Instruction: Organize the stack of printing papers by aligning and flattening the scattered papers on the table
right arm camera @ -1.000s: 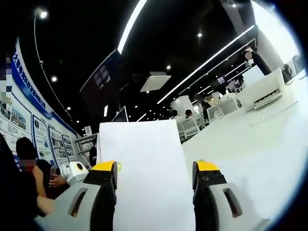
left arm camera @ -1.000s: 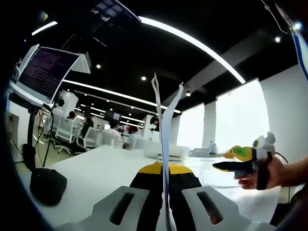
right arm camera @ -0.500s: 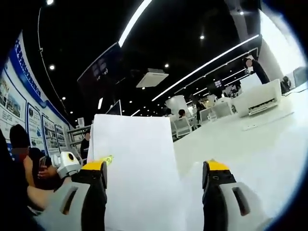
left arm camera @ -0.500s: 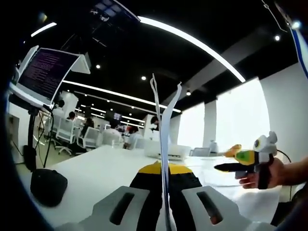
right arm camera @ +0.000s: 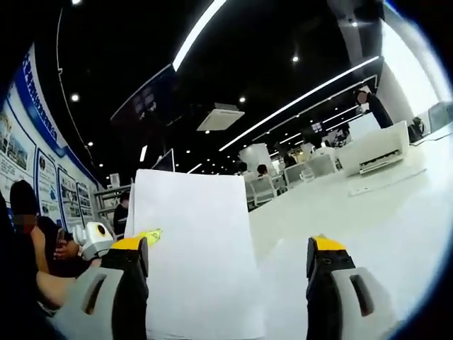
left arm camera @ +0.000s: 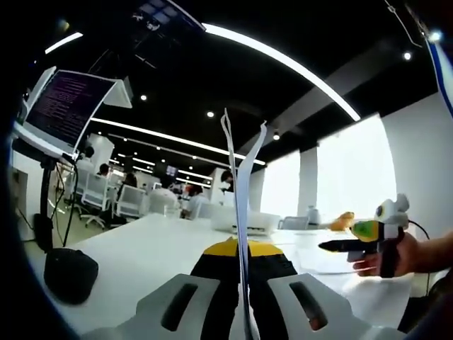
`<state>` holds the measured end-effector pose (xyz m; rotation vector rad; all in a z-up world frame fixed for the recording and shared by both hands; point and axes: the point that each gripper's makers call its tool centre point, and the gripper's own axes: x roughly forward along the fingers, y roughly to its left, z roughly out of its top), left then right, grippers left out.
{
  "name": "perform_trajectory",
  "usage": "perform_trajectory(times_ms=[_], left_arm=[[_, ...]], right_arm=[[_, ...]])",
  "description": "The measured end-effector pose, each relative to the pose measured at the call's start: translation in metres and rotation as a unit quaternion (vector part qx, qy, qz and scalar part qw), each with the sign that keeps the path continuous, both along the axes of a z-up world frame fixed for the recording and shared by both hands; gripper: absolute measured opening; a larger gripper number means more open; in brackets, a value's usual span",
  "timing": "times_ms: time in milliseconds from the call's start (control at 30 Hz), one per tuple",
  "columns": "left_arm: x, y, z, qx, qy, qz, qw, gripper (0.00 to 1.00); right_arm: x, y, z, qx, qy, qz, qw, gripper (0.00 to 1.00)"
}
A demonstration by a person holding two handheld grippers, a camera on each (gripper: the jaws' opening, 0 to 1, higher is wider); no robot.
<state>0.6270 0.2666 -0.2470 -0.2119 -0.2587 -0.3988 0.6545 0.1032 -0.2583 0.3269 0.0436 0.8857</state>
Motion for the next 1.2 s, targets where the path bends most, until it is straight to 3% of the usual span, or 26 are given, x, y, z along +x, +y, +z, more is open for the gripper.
perform_trajectory(times_ms=[133,267,467,767,1200], left_arm=[[0.0,0.0,0.0,0.001,0.0,0.0,1.0,0.06],[0.001,-0.001,-0.001,0.003,0.001,0.0,1.0,0.07],[0.001,-0.001,0.0,0.001,0.001,0.0,1.0,0.07],[0.001,-0.001,-0.001,0.002,0.002,-0.001,1.0,0.07],[0.001,-0.003,-0.001,0.004,0.004,-0.002,1.0,0.07]], right_arm=[[0.0,-0.001,0.0,-0.004,-0.002,0.0,1.0,0.9],[0.001,-0.004,0.002,0.022,0.022,0.001,0.9995,0.9],[0.008,-0.018,0.004,0.028,0.027,-0.022,0.999,0.9],[0.014,-0.03,0.015,0.03,0.012,-0.042,0.9986,0.9],[0.015,-0.043,0.009,0.008,0.008,-0.054,0.9985,0.9]])
